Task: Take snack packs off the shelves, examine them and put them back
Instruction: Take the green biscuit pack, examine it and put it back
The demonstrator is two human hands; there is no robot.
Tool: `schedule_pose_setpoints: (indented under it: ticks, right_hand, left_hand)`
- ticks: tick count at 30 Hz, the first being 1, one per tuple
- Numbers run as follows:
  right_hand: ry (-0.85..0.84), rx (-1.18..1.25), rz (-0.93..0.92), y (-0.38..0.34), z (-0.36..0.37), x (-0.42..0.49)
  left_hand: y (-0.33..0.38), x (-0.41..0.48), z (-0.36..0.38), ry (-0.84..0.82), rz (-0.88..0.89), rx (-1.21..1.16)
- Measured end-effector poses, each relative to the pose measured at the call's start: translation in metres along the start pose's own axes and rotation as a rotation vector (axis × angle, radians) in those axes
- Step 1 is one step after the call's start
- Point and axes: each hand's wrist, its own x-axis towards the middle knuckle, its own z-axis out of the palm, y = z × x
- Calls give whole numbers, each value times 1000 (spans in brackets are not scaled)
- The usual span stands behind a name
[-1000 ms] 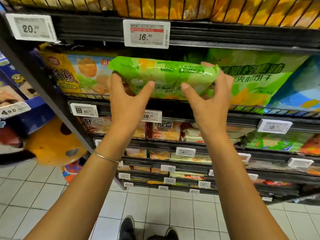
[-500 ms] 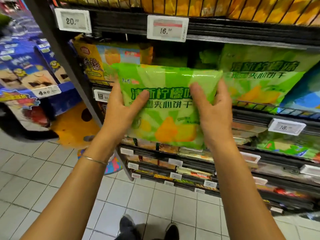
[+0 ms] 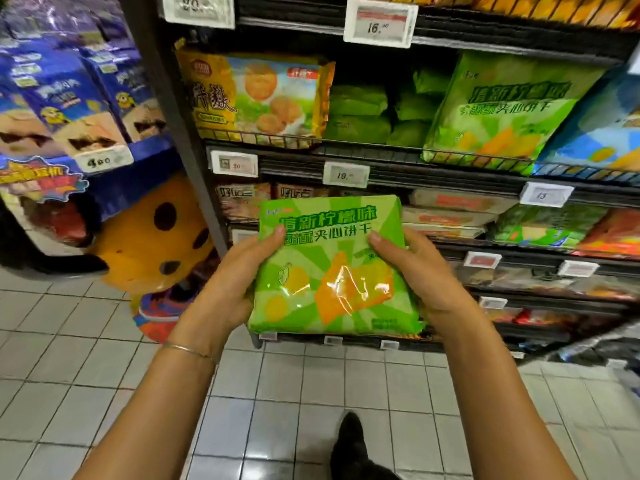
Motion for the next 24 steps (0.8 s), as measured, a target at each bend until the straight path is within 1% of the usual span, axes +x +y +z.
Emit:
schedule_pose_setpoints:
  ticks: [2,4,8,11,16,21,24]
  right_hand:
    - [3,166,76,6,10,-16]
    - [-5,218,157,10,22,-30]
    - [-22,248,242,13,42,-56]
    - [-55,303,267,13,48,-70]
    - [-130,289,296,15,57,-87]
    - [-111,288,307,14,60,-91]
    - [-101,333,318,15,56,-91]
  left_hand:
    - [-8,-12,-20,-112,-49,-92]
    - [-16,-22,-32,-177,-111,-131]
    - [-24,-36,-46,-137,-194,-159]
    - [-25,-46,-54,-111,-214,-182]
    - [-26,-57,-59,-127,-208,-197]
    - [-23,-63,-58,-138,-216,-194]
    - [-22,-62,-54,-134,-209,-197]
